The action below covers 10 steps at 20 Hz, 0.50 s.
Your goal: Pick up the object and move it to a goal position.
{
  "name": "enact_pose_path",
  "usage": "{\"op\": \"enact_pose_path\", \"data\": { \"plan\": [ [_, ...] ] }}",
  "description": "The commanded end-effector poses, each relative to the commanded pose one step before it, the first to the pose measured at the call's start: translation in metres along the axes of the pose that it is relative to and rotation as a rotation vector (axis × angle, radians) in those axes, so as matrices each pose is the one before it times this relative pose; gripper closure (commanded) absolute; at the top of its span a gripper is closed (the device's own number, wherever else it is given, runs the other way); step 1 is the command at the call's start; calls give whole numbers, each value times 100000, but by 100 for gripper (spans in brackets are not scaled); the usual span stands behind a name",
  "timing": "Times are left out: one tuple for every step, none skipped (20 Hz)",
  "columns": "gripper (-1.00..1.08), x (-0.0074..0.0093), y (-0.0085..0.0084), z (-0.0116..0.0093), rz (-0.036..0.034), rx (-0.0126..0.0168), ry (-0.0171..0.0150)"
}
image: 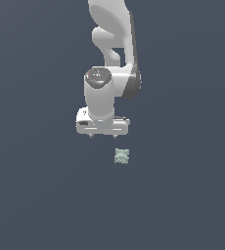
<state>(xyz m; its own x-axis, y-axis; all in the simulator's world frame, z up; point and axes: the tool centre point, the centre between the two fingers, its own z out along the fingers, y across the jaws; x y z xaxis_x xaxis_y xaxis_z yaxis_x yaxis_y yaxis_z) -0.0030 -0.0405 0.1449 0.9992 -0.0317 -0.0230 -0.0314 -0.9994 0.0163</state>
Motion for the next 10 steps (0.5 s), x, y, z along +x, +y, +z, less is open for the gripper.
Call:
{"op": "enact_pose_path", "data": {
  "plan": [
    [-92, 0, 1, 0, 0, 0, 0],
    [-92, -6, -35, 14, -63, -36, -65],
    [-92, -23, -74, 20, -146, -82, -156],
    [-92, -33, -134, 45, -258, -146, -272],
    [-92, -45, -182, 60, -358, -201, -370],
    [-92, -56, -230, 76, -465, -259, -466],
    [-92, -61, -254, 82, -536, -292, -512],
    [-92, -48, -208, 68, -466, -243, -415],
    [-92, -33, -154, 51, -372, -181, -302],
    [-92, -20, -97, 32, -267, -114, -187]
  ]
}}
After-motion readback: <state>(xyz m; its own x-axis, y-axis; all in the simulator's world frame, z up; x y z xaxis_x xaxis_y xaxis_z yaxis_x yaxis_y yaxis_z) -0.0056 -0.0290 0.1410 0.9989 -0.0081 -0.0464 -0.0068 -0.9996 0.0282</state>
